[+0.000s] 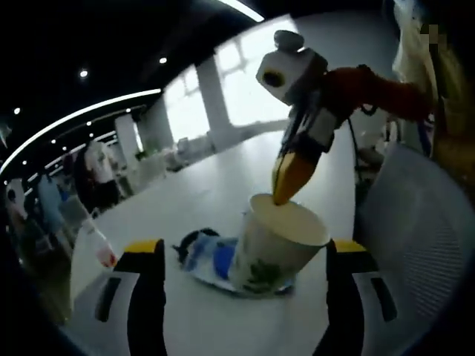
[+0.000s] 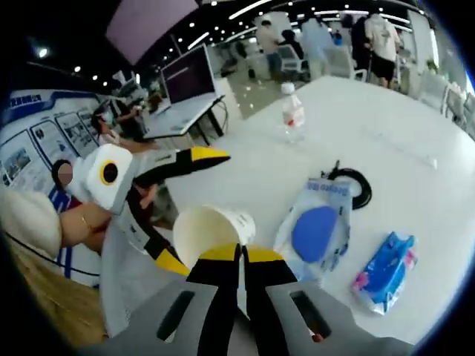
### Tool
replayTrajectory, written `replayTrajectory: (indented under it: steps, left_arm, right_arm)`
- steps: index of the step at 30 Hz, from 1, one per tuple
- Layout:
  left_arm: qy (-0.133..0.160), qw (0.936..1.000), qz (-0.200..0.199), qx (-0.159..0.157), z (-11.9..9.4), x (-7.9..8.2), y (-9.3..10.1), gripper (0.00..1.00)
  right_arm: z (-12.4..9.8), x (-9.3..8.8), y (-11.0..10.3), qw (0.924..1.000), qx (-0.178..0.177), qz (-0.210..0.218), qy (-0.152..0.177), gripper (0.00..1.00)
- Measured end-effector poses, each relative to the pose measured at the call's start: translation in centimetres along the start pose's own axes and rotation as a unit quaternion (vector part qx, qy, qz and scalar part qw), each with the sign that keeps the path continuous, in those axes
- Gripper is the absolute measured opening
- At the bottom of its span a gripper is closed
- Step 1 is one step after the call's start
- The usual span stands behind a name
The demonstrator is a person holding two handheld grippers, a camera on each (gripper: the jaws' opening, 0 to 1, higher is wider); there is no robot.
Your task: Arrange the tabletop items into an orderly group along one side of the table until the central work area is clear of visible clutter.
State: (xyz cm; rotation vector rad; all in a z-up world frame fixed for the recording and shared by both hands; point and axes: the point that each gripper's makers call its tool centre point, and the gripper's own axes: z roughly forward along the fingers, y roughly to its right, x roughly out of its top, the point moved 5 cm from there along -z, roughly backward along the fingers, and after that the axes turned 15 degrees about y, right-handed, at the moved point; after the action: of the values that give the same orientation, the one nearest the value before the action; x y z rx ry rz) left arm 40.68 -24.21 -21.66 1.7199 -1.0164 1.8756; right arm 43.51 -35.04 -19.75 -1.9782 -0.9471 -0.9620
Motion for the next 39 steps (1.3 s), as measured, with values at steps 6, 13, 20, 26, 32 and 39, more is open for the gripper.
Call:
replayTrajectory:
  steps: [6, 13, 20, 26, 32, 39]
  left_arm:
    - [-0.013, 0.9992, 0.027, -0.025, 0.4, -0.3, 0.2, 0.81]
    - [-0.040, 0.9965, 0.038, -0.062, 0.6, -0.4, 1.2, 0.63]
    - [-0.039, 0.9943, 0.041, -0.090, 0.7, 0.0, 2.0, 0.52]
    - [-0.040, 0.9932, 0.045, -0.099, 0.6, -0.2, 2.3, 0.45]
    - [-0.041, 0.9940, 0.039, -0.093, 0.3, -0.3, 1.9, 0.44]
    - [-0.024, 0.9964, 0.000, -0.081, 0.0, -0.2, 1.5, 0.43]
  right_arm:
    - [-0.3, 0.1, 0.0, 0.9999, -0.005, -0.016, -0.005, 0.02]
    - [-0.3, 0.3, -0.3, 0.9999, -0.001, -0.009, -0.007, 0.02]
    - [-0.4, 0.6, -0.6, 1.0000, 0.002, 0.002, -0.007, 0.02]
    - [-0.6, 0.8, -1.1, 0.9997, 0.008, 0.024, 0.000, 0.02]
    - [-0.6, 1.1, -1.4, 0.9994, 0.009, 0.030, 0.013, 0.02]
    - [-0.5, 1.6, -1.8, 0.9994, 0.012, -0.002, 0.033, 0.02]
